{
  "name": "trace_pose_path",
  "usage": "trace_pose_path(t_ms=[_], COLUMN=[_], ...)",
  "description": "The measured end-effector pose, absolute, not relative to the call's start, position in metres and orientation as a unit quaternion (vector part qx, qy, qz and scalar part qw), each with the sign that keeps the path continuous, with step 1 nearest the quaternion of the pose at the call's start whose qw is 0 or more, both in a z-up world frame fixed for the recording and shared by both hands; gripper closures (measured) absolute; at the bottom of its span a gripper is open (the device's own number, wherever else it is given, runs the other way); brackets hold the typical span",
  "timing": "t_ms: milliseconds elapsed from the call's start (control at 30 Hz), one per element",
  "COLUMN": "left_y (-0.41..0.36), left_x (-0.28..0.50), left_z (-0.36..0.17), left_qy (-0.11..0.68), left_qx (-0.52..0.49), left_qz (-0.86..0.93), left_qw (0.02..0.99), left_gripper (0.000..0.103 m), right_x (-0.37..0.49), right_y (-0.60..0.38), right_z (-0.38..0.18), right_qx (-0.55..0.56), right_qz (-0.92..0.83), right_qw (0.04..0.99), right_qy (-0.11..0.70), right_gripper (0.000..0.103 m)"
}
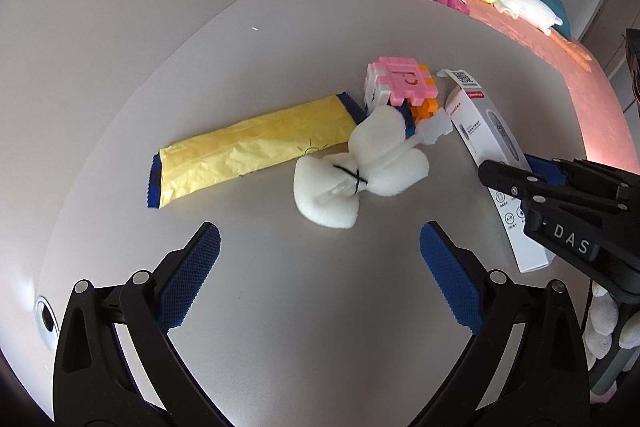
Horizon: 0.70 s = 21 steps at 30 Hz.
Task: Collect trash
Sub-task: 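Grasp the white foam toy with the left tool while the right tool grasps the thermometer box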
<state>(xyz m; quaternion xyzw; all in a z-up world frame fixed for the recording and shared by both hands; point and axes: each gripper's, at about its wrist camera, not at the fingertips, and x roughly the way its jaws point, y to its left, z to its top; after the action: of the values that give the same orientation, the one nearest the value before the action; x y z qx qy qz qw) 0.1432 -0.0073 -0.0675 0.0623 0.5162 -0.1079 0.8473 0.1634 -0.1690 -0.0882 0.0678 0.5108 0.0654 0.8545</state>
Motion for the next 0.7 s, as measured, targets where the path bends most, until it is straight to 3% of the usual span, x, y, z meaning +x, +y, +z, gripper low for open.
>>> trace_pose_path(t_ms=[300, 533, 667, 700], left_y=[-0.037, -0.049, -0.046, -0.046], left_x=[0.160, 0.170, 0.173, 0.173], left_z=[-0.069, -0.076, -0.080, -0.082], left_qy=[0.495, 0.500, 0.506, 0.510], left_qx=[0.107, 0.133, 0.131, 0.132], left_qz=[-0.124, -0.132, -0.132, -0.132], left_qw=[0.853, 0.846, 0.842, 0.840], left_gripper=[0.007, 0.031, 0.035, 0.042], right_x=[0.156, 0.151, 0.149, 0.148], right_y=[-0.194, -0.206, -0.210, -0.211], right_z=[-0.090, -0.092, -0.092, -0.092], right_qx=[0.083, 0.093, 0.097, 0.098], right_qz=[0.052, 0.049, 0.047, 0.046], right_qw=[0.853, 0.851, 0.850, 0.850], right_qy=[0.512, 0.515, 0.516, 0.516], right_gripper=[0.074, 0.074, 0.074, 0.074])
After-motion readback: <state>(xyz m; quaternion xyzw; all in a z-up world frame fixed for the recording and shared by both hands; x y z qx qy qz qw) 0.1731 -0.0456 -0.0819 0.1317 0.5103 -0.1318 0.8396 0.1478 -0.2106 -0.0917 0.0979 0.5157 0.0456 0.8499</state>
